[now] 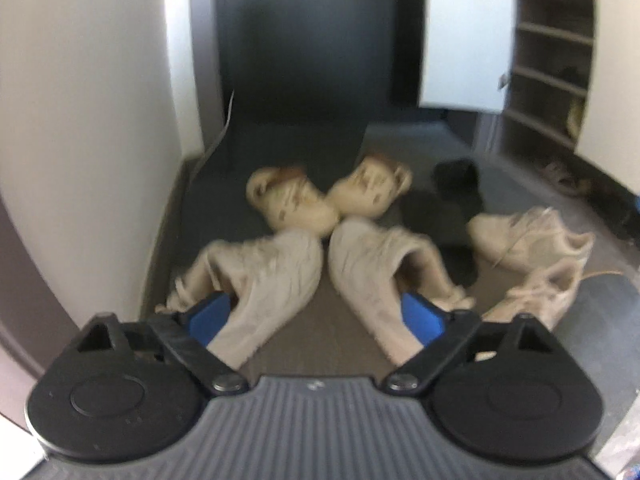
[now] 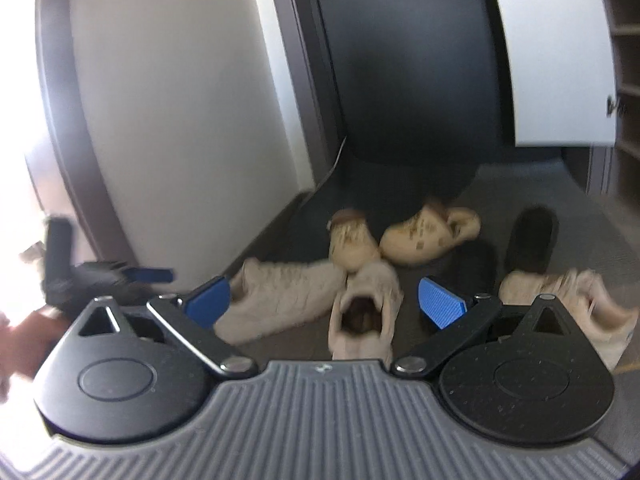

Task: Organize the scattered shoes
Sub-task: 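Grasp a white sneaker by its heel collar with the left tool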

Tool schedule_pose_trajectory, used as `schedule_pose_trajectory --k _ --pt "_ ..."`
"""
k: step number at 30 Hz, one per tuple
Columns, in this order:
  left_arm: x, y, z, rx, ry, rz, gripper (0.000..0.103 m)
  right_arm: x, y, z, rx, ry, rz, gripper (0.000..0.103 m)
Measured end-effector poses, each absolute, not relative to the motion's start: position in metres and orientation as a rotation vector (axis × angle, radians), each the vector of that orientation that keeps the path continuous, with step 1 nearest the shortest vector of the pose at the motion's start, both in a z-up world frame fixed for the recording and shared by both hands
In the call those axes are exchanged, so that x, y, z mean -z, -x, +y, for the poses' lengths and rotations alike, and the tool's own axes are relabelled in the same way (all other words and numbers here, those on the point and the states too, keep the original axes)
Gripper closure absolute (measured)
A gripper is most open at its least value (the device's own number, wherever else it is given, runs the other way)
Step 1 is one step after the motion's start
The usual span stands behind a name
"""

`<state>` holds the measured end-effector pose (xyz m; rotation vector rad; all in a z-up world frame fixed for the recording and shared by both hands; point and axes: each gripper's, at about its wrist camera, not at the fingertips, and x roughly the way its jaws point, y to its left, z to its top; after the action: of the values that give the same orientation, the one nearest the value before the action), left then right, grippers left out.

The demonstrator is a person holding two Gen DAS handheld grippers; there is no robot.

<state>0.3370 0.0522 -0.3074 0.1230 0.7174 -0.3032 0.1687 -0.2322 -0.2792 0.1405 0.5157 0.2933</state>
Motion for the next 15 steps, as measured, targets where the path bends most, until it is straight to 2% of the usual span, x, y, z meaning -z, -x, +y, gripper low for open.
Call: schedule_pose_trajectory --k 6,8,12,14,15 --pt "0.359 -0.409 0.059 0.25 -0.092 0.809 0.018 0.309 -0.195 -0.237 -0.273 -0.193 0.585 0.0" --pt "0.376 -0.433 0.062 0.233 -0.082 0.84 0.024 0.314 -0.198 -0.239 -0.261 -0.2 0.596 0.0" --pt "0.405 -0.473 0.068 0.182 -0.038 0.875 0.027 0.324 -0.203 -0.244 -0.241 -0.213 0.624 0.0" --pt "0.411 -0.483 0.068 0.178 -0.038 0.869 0.032 0.329 -0.206 -0.247 -0.231 -0.217 0.643 0.0" --pt "0.414 -0.488 0.068 0.181 -0.038 0.865 0.04 0.332 -0.207 -0.249 -0.224 -0.221 0.654 0.0"
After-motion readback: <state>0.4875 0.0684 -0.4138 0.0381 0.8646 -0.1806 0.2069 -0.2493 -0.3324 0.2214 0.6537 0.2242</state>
